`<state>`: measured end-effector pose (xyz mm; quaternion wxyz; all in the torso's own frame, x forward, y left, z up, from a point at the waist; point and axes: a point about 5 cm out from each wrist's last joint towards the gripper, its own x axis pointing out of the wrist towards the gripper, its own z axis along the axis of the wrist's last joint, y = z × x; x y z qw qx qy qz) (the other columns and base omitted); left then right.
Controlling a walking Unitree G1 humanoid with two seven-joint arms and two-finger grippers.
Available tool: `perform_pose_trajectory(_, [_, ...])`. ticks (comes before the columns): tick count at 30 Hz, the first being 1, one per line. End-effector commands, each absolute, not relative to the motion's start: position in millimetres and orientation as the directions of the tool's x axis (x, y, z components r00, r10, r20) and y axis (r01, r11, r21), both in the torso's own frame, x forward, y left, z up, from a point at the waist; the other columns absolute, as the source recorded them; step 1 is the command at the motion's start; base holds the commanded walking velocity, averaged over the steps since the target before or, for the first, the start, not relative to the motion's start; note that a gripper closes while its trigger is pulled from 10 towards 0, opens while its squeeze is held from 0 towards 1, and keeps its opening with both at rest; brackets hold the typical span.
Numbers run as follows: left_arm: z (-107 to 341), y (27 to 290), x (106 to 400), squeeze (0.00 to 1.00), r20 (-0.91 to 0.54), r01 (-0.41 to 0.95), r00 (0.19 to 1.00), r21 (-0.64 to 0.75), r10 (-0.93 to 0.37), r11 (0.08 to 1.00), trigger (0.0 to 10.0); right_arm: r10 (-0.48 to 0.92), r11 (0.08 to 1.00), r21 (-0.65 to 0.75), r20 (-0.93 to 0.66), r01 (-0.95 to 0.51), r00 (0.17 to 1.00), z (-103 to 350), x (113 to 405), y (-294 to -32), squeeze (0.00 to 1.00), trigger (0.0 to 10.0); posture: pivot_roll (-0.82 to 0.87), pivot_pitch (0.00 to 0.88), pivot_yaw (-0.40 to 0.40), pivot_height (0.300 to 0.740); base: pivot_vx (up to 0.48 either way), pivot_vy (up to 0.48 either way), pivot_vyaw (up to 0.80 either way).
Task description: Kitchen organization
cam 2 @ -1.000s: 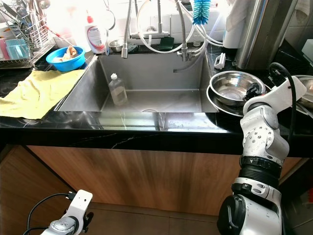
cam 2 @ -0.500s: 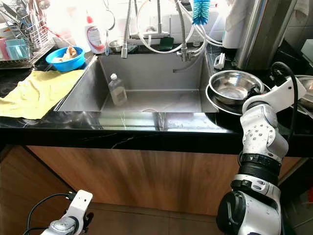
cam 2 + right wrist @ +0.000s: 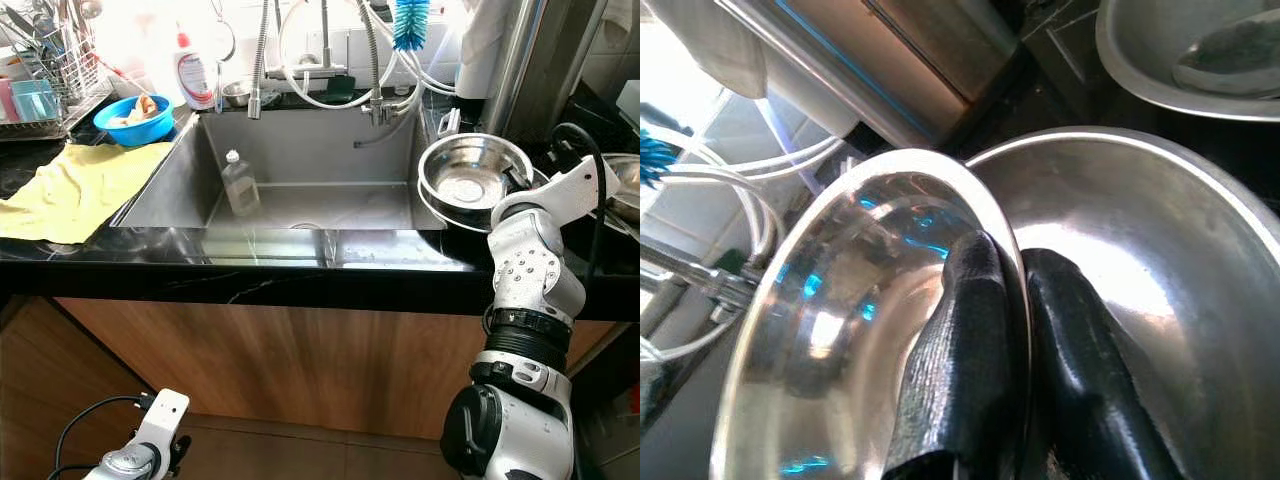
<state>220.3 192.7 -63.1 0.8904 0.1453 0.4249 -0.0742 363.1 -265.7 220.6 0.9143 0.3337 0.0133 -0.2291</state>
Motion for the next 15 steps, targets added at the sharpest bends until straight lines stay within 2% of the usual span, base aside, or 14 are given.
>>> perform_pose_trajectory(1, [-65,197,217,0.00,-0.791,0.262,0.612,0.202,0.000,0.944,10.0,-0.407,0.664,0.609,-0.192,0.433,0.893,220,365,-261,0.00,0.0,-0.13,0.000,0.094,0.740,0.000,0.000,0.00])
perform_pose_trajectory(8, [-64,197,218,0.00,-0.789,0.259,0.614,0.204,0.002,0.944,10.0,-0.470,0.678,0.600,-0.092,0.425,0.878,236,363,-265,0.00,0.0,-0.12,0.000,0.094,0.740,0.000,0.000,0.00])
perform_pose_trajectory(12, [-64,197,218,0.00,-0.787,0.256,0.617,0.205,0.004,0.945,10.0,-0.565,0.746,0.451,0.037,0.490,0.824,258,356,-270,0.00,0.0,-0.12,0.000,0.094,0.740,0.000,0.000,0.00])
perform_pose_trajectory(15, [-64,197,218,0.00,-0.786,0.255,0.619,0.206,0.004,0.945,10.0,-0.579,0.764,0.407,0.091,0.500,0.810,267,355,-268,0.00,0.0,-0.12,0.000,0.093,0.740,0.000,0.000,0.00])
